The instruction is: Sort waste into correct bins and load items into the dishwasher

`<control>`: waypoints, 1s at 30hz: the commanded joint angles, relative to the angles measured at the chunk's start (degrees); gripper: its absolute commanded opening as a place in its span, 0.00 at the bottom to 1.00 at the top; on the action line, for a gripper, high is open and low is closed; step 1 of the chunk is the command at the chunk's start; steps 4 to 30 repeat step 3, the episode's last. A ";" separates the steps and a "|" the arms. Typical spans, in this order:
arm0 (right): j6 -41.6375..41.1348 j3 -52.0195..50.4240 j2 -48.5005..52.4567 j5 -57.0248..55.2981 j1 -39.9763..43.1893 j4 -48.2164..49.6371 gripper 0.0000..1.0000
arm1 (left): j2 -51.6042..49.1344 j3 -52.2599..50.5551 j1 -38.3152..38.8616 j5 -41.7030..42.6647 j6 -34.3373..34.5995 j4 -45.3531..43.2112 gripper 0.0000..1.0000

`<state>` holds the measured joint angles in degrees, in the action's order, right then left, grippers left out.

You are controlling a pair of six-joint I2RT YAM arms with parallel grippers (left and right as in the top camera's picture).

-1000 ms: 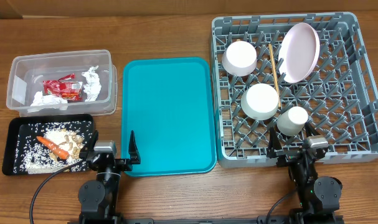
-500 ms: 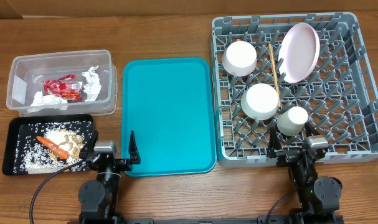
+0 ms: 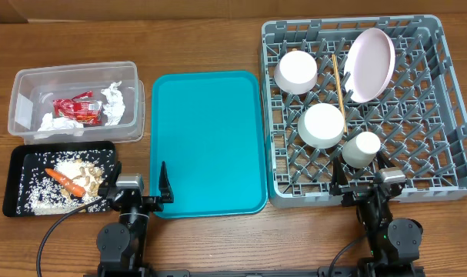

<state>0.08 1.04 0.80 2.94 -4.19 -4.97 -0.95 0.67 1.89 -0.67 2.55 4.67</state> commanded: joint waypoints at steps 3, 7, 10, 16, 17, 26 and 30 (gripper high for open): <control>0.37 -0.59 -0.63 -0.35 -0.31 0.35 1.00 | 0.74 -0.39 0.39 0.26 -1.31 -0.28 1.00; 0.37 -0.59 -0.63 -0.35 -0.31 0.35 1.00 | 0.74 -0.39 0.39 0.26 -1.31 -0.28 1.00; 0.37 -0.59 -0.63 -0.35 -0.31 0.35 1.00 | 0.74 -0.39 0.39 0.26 -1.31 -0.28 1.00; 0.37 -0.59 -0.63 -0.35 -0.31 0.35 1.00 | 0.74 -0.39 0.39 0.26 -1.31 -0.28 1.00; 0.37 -0.59 -0.63 -0.35 -0.31 0.35 1.00 | 0.74 -0.39 0.39 0.26 -1.31 -0.28 1.00; 0.37 -0.59 -0.63 -0.35 -0.31 0.35 1.00 | 0.74 -0.39 0.39 0.26 -1.31 -0.28 1.00; 0.37 -0.59 -0.63 -0.35 -0.31 0.35 1.00 | 0.74 -0.39 0.39 0.26 -1.31 -0.28 1.00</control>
